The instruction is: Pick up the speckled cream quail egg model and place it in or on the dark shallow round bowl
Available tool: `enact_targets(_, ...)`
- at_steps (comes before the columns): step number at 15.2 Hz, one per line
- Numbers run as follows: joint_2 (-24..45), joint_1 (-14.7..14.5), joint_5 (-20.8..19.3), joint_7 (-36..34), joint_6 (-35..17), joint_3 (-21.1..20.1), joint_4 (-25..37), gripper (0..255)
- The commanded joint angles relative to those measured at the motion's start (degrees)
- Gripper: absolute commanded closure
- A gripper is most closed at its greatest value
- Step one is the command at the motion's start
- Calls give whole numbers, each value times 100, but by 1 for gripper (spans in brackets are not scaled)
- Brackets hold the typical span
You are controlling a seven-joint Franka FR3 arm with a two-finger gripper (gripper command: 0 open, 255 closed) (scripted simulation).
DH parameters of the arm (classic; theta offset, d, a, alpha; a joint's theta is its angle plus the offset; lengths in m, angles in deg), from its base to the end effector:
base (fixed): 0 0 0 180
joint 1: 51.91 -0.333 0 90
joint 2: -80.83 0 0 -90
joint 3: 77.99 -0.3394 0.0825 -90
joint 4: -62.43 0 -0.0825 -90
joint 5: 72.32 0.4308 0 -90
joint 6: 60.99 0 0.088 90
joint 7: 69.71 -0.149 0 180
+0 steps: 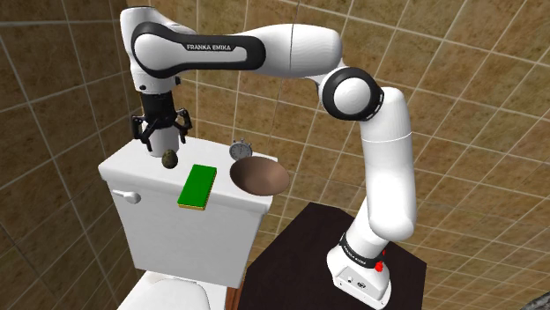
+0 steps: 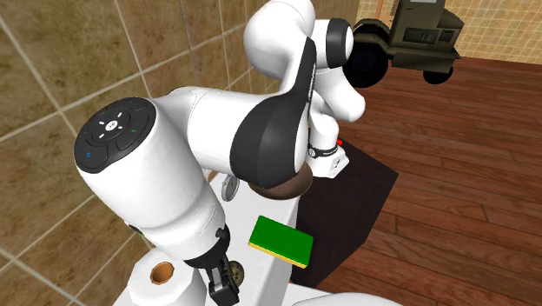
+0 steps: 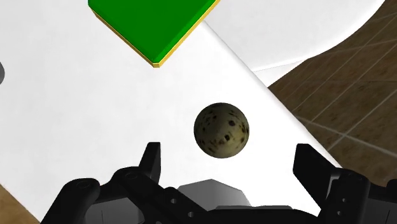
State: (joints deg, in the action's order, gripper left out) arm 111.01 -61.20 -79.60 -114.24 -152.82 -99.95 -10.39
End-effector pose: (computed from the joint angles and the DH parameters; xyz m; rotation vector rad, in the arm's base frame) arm 0.6635 0.3189 0.4248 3.0615 -0.3846 -0.2568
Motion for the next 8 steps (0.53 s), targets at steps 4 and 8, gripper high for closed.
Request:
enact_targets(4,-60,48,11,-12,-387,1,-447,0)
enact_targets(8,-60,48,11,-12,-387,1,-447,0)
